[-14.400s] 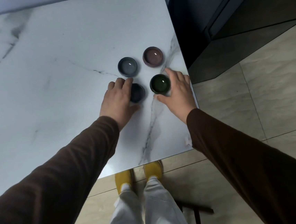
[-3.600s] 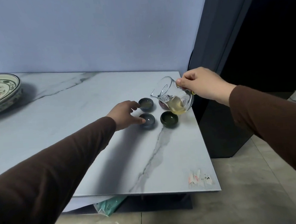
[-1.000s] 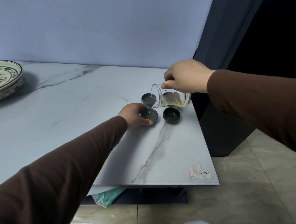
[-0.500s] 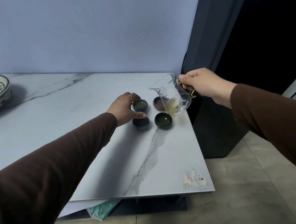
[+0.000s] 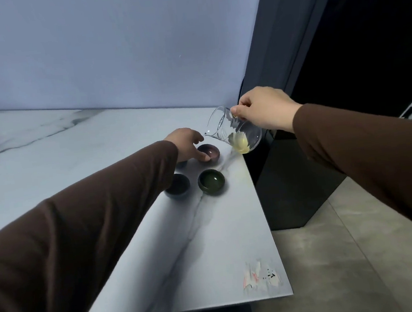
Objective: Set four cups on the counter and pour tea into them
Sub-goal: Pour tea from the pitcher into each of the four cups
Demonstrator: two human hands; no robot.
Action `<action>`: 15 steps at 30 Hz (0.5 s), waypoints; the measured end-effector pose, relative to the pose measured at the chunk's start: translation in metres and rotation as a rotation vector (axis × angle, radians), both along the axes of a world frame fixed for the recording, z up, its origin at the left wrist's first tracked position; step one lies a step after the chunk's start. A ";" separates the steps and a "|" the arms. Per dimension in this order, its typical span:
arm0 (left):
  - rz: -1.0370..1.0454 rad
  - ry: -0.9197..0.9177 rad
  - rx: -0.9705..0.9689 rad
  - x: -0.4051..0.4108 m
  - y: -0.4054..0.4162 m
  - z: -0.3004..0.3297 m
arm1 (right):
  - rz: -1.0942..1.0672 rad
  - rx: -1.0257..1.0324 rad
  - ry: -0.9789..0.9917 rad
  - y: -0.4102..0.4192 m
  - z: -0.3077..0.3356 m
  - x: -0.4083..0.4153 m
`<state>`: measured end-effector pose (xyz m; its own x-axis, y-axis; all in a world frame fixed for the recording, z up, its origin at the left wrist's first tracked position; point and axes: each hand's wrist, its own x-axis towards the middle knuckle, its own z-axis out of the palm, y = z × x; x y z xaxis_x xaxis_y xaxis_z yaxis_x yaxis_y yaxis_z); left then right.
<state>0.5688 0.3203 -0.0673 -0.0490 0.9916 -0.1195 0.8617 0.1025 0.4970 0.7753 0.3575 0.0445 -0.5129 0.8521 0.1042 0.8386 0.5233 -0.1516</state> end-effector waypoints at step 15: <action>-0.016 0.027 0.007 0.004 0.000 -0.008 | 0.109 0.137 -0.246 0.011 0.006 -0.021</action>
<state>0.5728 0.3204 -0.0757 -0.0358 0.9932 -0.1112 0.8763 0.0847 0.4744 0.7543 0.3684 0.0506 -0.6248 0.7770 0.0763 0.7790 0.6139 0.1272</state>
